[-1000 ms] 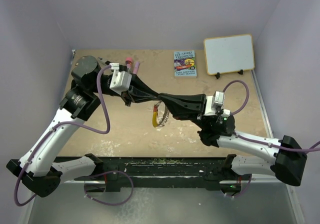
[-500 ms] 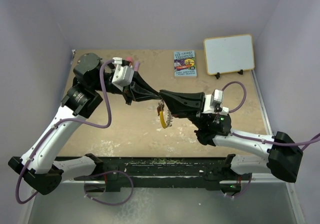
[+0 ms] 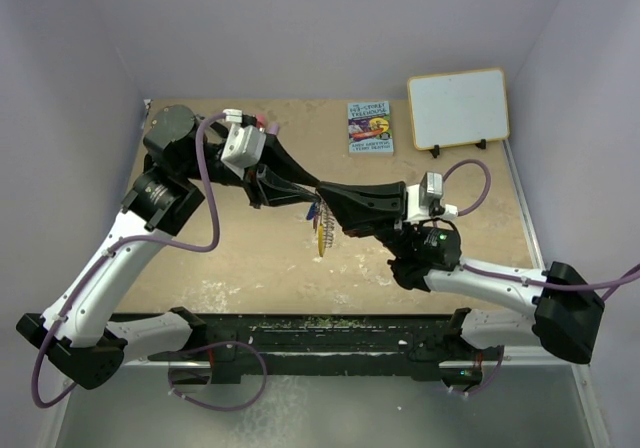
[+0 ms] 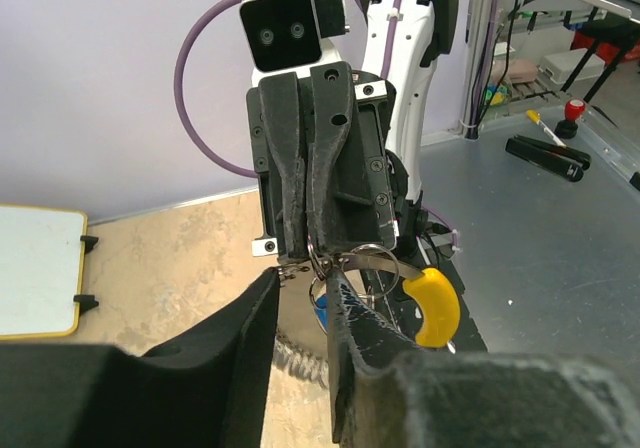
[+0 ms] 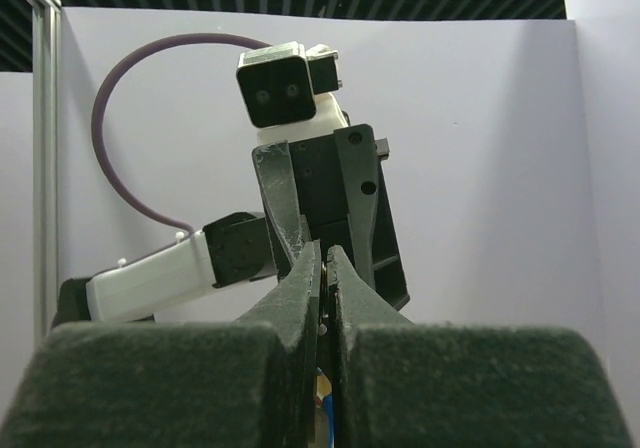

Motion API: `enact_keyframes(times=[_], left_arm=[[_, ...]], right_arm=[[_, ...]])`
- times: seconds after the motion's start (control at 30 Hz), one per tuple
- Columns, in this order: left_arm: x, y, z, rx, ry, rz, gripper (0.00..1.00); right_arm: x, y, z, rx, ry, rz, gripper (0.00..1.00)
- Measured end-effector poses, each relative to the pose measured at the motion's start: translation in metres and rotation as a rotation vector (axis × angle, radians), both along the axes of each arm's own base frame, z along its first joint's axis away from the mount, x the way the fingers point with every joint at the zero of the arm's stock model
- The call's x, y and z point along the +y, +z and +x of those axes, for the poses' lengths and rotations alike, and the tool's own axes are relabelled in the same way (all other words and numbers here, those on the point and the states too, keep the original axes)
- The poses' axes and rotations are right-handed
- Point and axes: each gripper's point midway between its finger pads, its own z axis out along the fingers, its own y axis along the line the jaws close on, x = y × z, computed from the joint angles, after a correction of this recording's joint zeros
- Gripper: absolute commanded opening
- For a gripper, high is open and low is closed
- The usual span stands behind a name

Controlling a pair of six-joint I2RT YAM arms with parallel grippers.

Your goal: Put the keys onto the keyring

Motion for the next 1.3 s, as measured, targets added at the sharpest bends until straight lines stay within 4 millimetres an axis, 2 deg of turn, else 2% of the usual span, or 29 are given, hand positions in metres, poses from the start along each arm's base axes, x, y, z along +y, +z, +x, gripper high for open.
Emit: enact_keyframes(times=[0.4, 0.93, 1.13, 1.3], left_arm=[[0.002, 0.001, 0.004, -0.038, 0.018, -0.007, 0.48], [0.014, -0.004, 0.001, -0.082, 0.111, 0.008, 0.48], [0.023, 0.005, 0.000, -0.106, 0.192, -0.018, 0.48], [0.030, 0.020, -0.018, -0.166, 0.165, -0.067, 0.48]], right_arm=[[0.002, 0.001, -0.002, 0.039, 0.059, 0.009, 0.00], [0.002, -0.004, -0.006, 0.045, 0.069, 0.001, 0.00], [0.003, -0.008, -0.005, 0.050, 0.066, -0.010, 0.00], [0.016, -0.032, 0.004, 0.091, 0.055, -0.080, 0.00]])
